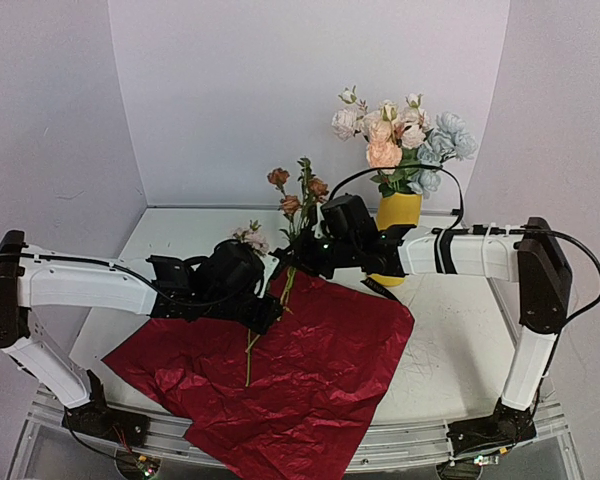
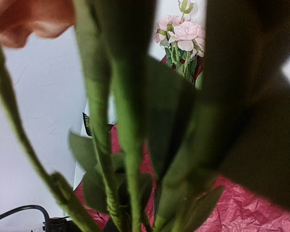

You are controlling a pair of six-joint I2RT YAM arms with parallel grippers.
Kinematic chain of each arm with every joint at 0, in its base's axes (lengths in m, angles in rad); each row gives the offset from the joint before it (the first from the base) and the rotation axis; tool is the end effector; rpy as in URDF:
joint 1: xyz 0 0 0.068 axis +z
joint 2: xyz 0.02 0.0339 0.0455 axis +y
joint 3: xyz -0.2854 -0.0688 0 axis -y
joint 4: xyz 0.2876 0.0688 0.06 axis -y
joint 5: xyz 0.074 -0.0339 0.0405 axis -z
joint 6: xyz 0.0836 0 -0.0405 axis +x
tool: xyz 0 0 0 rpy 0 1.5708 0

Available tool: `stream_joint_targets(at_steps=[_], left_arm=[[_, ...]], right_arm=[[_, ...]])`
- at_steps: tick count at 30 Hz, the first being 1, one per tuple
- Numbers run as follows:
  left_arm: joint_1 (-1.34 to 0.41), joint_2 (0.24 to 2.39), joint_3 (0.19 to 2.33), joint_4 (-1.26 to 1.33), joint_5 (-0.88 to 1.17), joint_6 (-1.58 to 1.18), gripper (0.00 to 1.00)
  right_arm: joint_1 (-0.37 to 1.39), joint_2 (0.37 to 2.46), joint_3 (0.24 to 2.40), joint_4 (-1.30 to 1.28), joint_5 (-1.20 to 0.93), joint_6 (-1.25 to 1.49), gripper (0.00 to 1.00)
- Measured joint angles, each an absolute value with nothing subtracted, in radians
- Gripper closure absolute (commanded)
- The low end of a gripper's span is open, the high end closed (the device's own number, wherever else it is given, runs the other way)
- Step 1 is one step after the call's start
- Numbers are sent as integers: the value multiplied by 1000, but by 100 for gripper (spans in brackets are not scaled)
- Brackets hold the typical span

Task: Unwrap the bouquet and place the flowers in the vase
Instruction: Pick up the fake flower from the wrapping paper.

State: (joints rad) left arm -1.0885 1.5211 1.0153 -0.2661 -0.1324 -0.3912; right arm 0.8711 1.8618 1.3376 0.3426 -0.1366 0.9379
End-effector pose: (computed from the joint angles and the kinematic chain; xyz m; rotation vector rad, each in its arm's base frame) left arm 0.1948 -0.3483 0.2023 0.7590 2.2852 -0.5672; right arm 0.3359 0.4167 0.2666 -0.0467 1.9849 1.3820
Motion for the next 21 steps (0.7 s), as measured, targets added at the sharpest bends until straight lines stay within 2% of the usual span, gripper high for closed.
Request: stream_joint_targets(at_steps=[3, 5, 17, 19, 21], left_arm=[[-1089, 1521, 1015, -274, -148, -392, 92], [-1089, 1521, 1015, -278, -155, -392, 92], [-1089, 1521, 1015, -289, -160, -393, 90], [-1089, 1520, 1015, -289, -160, -393, 85], [-1089, 1519, 1015, -289, -160, -394, 73]], right_arm=[[871, 1862, 1338, 338, -130, 917, 66], [871, 1861, 1338, 334, -123, 899, 66], [871, 1853, 1333, 328, -121, 855, 98], [871, 1853, 1333, 328, -123, 853, 100], [871, 1853, 1333, 328, -124, 852, 100]])
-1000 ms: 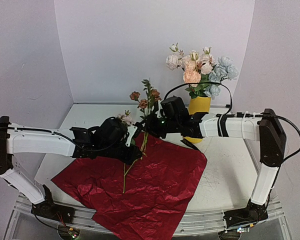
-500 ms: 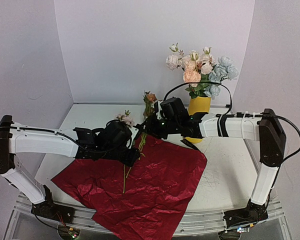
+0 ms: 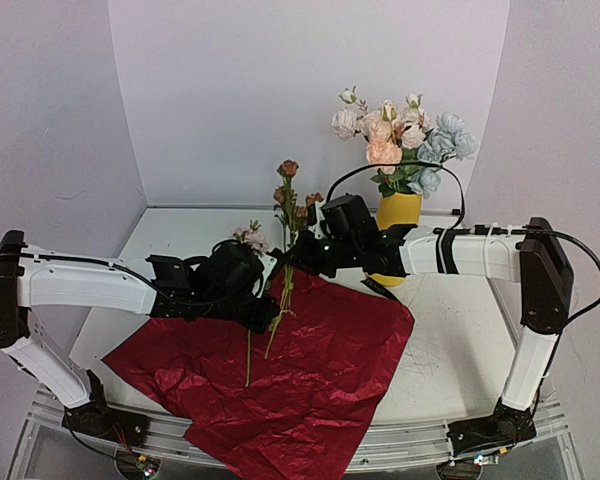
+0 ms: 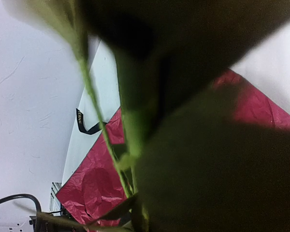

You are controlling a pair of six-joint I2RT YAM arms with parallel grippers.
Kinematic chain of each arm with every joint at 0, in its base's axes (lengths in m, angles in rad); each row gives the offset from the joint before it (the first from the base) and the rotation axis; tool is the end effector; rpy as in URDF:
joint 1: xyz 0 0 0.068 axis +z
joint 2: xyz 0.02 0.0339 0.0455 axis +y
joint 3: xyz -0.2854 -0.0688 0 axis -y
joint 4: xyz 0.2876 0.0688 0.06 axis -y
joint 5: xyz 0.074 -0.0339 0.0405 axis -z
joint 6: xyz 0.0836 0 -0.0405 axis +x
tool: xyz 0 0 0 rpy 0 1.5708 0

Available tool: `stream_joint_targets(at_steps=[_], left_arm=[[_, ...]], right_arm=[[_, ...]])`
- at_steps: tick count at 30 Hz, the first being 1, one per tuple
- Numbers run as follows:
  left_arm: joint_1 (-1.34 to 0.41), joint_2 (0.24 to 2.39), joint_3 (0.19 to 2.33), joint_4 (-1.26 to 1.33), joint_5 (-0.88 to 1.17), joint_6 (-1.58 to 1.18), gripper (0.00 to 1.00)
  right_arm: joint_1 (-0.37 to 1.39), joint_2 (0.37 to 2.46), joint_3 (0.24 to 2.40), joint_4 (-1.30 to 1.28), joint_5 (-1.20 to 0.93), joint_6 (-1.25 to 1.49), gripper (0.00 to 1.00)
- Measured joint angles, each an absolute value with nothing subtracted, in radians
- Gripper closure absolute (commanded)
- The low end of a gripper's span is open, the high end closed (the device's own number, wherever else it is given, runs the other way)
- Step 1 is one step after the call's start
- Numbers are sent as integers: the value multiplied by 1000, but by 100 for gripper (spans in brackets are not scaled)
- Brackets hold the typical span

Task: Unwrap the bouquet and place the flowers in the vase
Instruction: Pick up the fake flower from the wrapping paper.

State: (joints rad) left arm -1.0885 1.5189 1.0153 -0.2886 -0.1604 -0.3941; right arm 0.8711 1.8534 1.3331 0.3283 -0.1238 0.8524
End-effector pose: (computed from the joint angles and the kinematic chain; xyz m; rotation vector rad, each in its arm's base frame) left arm 0.1955 -0.3446 0.2008 0.7463 2.2962 -0.5254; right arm 0.3354 0.4144 0.2667 -0.1190 1.9683 1.3116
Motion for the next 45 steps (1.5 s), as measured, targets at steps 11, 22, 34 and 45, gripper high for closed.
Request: stream_joint_targets(at_steps=[11, 22, 34, 45], left_arm=[[-1087, 1400, 940, -249, -184, -443, 14], [-970, 1267, 831, -128, -53, -527, 14], [-876, 1219, 784, -104, -82, -605, 16], [-876, 1265, 784, -105, -82, -604, 16]], right_arm=[[871, 1846, 1333, 327, -136, 772, 100], [871, 1644, 1268, 314, -148, 590, 100], [871, 1332, 1214, 320, -135, 237, 100], [870, 1154, 1222, 297, 320, -11, 100]])
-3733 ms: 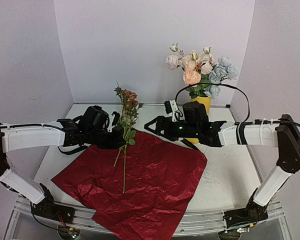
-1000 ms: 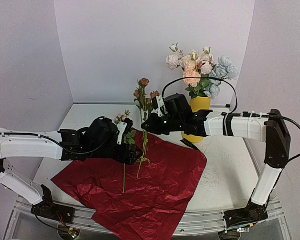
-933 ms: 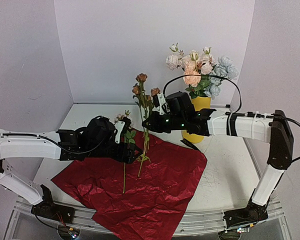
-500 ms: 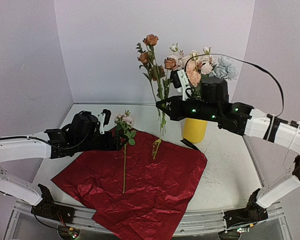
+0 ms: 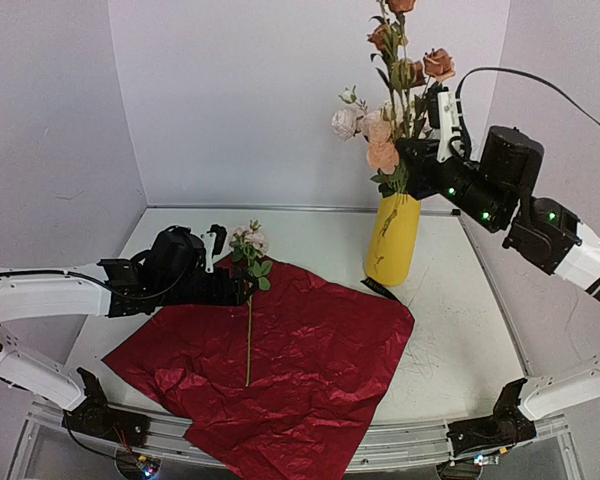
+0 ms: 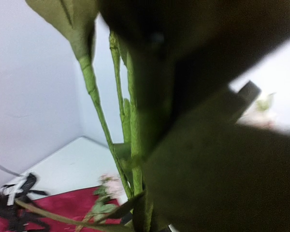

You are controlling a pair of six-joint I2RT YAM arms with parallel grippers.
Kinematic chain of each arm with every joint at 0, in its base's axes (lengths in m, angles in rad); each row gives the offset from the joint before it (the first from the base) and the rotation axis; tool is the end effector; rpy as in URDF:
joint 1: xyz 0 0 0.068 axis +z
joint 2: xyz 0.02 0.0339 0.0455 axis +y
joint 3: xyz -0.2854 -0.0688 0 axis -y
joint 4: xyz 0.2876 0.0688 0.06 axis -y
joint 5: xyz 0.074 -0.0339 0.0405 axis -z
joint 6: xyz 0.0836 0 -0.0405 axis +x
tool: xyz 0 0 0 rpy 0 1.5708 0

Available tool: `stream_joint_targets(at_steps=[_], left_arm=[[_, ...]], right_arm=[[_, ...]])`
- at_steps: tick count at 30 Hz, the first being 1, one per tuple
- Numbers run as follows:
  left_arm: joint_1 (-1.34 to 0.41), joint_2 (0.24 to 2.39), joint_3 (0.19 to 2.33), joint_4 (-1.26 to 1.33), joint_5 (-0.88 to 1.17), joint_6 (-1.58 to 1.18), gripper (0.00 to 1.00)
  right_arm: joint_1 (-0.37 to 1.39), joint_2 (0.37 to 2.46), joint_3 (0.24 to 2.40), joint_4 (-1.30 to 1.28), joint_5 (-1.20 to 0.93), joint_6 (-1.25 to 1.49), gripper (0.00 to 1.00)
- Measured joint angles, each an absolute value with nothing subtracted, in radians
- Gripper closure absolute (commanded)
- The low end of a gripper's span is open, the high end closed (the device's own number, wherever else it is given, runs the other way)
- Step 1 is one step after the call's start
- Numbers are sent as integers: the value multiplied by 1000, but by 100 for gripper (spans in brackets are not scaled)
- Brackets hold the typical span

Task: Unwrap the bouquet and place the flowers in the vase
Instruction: Pick up the fake flower from the wrapping paper, then insert the fake flower into the vase.

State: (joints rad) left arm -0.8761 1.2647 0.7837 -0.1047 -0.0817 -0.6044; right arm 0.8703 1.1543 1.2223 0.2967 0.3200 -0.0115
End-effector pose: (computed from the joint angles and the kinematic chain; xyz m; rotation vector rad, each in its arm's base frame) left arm 0.2279 -0.2628 0.2188 0.2564 2.2414 -0.7483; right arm 0.2333 0.2359 0.5086 -0.2602 1.2166 0.5546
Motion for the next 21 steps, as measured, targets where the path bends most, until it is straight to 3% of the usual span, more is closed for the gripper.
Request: stream_joint_targets(at_steps=[8, 15, 21], left_arm=[[-876, 1311, 786, -105, -81, -604, 17], [-876, 1334, 795, -111, -74, -604, 17], [-876, 1335, 799, -114, -74, -604, 17]], right_arm=[[781, 1151, 1327, 276, 530, -134, 100], [591, 1188, 1382, 264, 533, -69, 100], [569, 1285, 1476, 249, 499, -22, 100]])
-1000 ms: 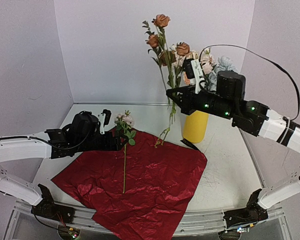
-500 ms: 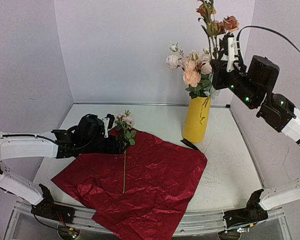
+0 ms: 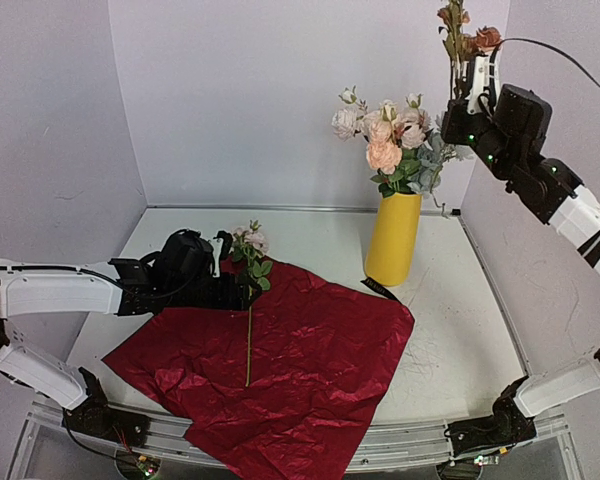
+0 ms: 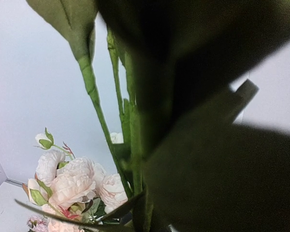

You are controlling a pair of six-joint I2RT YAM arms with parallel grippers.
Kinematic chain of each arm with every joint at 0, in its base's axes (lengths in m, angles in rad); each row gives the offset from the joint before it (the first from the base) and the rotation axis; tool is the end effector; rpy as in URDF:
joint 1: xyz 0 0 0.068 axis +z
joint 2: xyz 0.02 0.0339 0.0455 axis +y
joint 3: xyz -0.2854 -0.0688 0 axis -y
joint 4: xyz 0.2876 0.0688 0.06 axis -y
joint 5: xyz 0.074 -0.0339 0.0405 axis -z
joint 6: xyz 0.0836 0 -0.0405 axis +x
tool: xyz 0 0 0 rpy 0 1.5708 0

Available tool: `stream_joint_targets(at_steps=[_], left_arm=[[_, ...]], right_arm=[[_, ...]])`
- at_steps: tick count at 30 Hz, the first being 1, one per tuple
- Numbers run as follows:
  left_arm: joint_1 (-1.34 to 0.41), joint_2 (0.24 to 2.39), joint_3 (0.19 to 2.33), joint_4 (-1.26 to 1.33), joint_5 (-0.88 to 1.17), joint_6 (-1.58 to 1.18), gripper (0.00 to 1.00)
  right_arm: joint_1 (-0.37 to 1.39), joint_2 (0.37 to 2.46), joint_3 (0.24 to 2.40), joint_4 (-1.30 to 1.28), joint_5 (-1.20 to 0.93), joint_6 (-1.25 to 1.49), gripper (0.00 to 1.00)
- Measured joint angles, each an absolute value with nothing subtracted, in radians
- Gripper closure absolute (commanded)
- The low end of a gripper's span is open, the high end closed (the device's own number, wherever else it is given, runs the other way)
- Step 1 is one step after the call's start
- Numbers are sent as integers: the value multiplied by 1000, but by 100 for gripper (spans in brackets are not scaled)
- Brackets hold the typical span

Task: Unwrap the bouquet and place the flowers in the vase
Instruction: Insert the fake flower into the vase.

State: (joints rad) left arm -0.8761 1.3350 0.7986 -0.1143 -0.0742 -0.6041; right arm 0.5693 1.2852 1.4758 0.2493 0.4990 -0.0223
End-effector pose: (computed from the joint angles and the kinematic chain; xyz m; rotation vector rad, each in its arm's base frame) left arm 0.2329 -0.2698 0.2003 0.2722 2.3037 -0.7114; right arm 0.3113 0.1517 0.5635 0.1022 1.1855 0.1991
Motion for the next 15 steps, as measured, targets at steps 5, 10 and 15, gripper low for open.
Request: stream_joint_targets(at_steps=[5, 10, 15], left_arm=[[-876, 1335, 799, -115, -74, -604, 17], [-876, 1340, 799, -115, -74, -604, 17], [-876, 1348, 799, -116, -74, -604, 17]], right_arm=[[565, 1334, 1565, 225, 483, 13, 100], [563, 1358, 1655, 216, 475, 24, 100], [561, 1401, 1717, 215, 478, 27, 100]])
